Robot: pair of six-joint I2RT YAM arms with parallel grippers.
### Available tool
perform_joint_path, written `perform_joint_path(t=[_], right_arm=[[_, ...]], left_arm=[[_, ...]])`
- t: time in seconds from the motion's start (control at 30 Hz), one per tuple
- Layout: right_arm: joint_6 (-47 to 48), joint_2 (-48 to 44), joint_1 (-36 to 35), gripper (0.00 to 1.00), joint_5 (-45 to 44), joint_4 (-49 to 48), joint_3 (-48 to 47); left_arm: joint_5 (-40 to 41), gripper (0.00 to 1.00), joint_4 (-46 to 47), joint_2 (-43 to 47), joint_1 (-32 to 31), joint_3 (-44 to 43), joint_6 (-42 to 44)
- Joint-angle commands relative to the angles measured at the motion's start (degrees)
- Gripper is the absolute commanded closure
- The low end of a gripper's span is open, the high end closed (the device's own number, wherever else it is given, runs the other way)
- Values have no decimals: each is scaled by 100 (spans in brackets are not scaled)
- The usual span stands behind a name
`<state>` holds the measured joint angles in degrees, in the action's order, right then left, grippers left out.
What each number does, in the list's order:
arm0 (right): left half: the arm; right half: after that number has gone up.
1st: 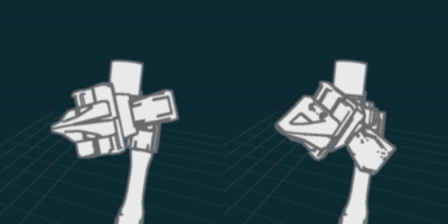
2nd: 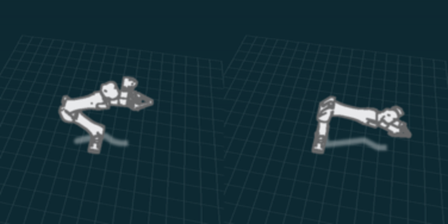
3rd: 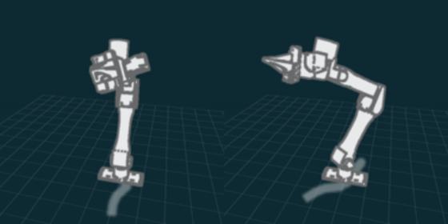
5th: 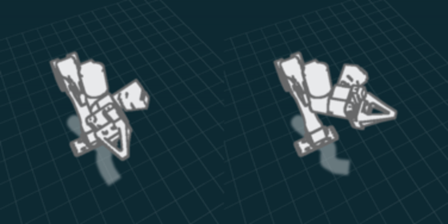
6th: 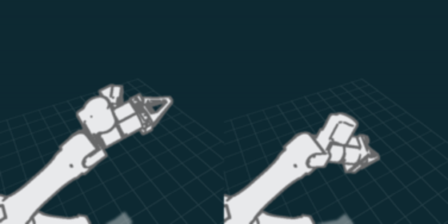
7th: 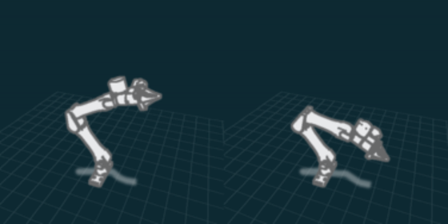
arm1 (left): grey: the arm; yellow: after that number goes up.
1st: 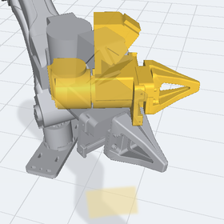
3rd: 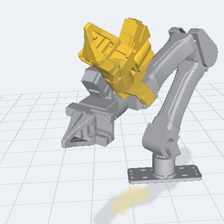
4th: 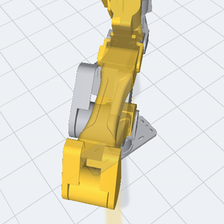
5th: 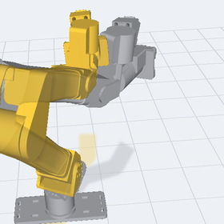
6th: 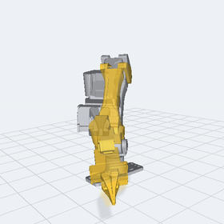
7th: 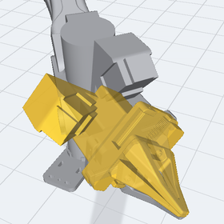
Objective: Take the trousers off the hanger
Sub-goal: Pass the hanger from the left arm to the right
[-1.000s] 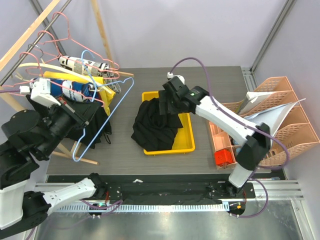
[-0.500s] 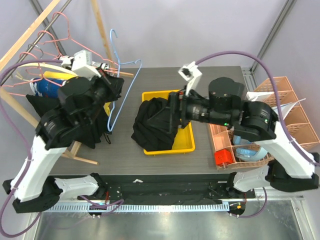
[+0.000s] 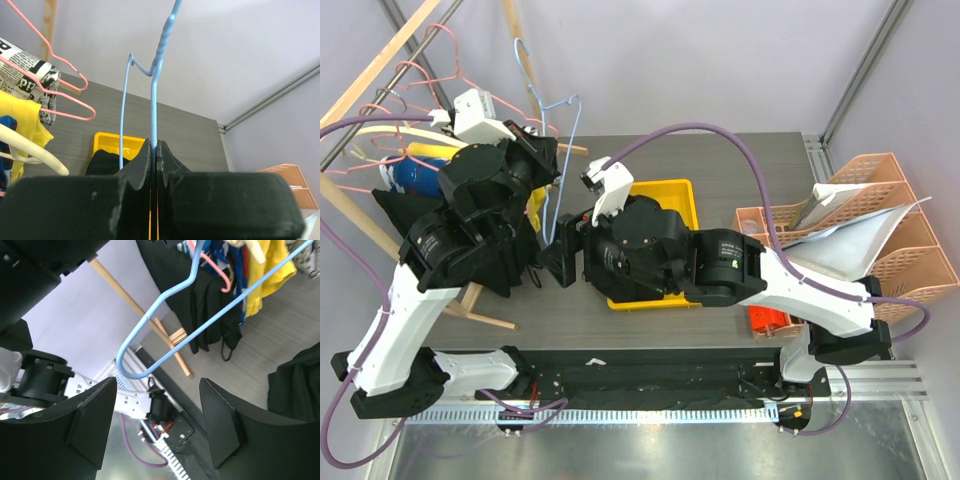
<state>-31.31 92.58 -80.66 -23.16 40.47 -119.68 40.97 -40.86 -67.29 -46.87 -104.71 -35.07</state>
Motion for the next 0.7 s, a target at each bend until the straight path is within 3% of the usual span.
perform_joint_path(t=[0.0, 0.37, 0.47, 0.67], right_arm=[[467, -11, -212, 29, -1066, -373, -363], [1021, 542, -327, 23, -1261, -48, -1136], [1083, 709, -336, 30, -1262, -56, -1268], [1039, 736, -336, 56, -1428, -109, -1137]], left_arm=[[297, 100, 377, -13, -41, -147, 61], [385, 100, 351, -100, -85, -147, 53], [385, 100, 325, -109, -120, -164, 18], [385, 100, 298, -100, -173, -217, -70]])
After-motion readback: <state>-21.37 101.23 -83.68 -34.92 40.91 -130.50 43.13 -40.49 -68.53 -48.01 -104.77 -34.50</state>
